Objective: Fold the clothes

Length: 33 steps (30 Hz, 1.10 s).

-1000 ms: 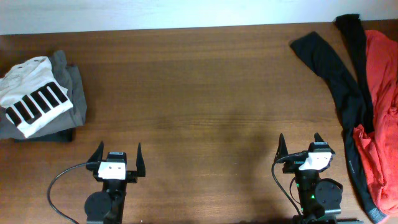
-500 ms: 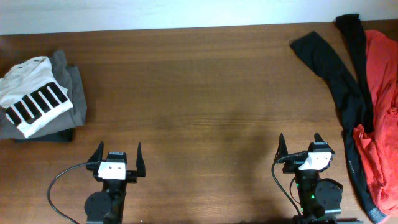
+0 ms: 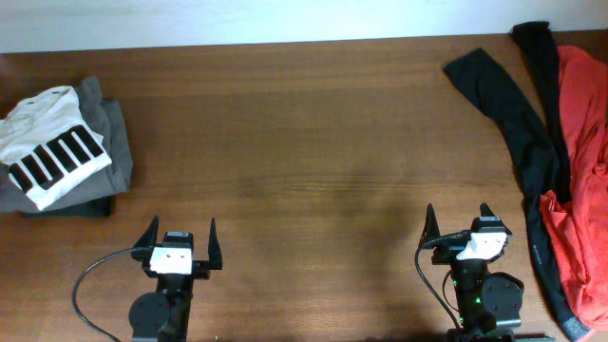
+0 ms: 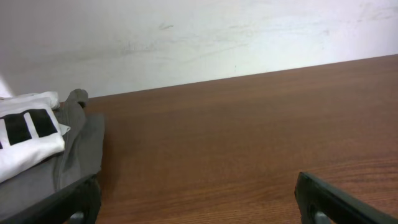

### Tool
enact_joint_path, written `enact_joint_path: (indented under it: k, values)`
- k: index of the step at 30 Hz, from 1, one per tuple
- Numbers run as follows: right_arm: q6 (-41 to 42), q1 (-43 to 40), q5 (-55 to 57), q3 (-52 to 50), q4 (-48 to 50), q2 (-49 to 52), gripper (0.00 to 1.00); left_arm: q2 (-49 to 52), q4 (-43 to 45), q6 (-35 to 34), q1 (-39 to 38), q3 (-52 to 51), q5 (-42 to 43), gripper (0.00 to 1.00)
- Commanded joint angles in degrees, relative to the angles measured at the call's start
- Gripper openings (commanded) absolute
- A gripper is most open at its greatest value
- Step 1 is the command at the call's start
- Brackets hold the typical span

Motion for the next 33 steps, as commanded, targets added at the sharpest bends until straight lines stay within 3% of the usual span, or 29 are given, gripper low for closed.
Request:
enact_joint_path:
  k: [1,33]
  values:
    - [0.20,-0.57,0.31,-0.57,-0.02,-0.33,0.99,-0.59,-1.05,0.33,-0.28,0.52,-0.42,0.99]
    - [0.17,-0.57,0.31,-0.57,-0.02,-0.33,0.99,-0.59,-1.05,1.16,-0.28,0.52,-1.31,0.99]
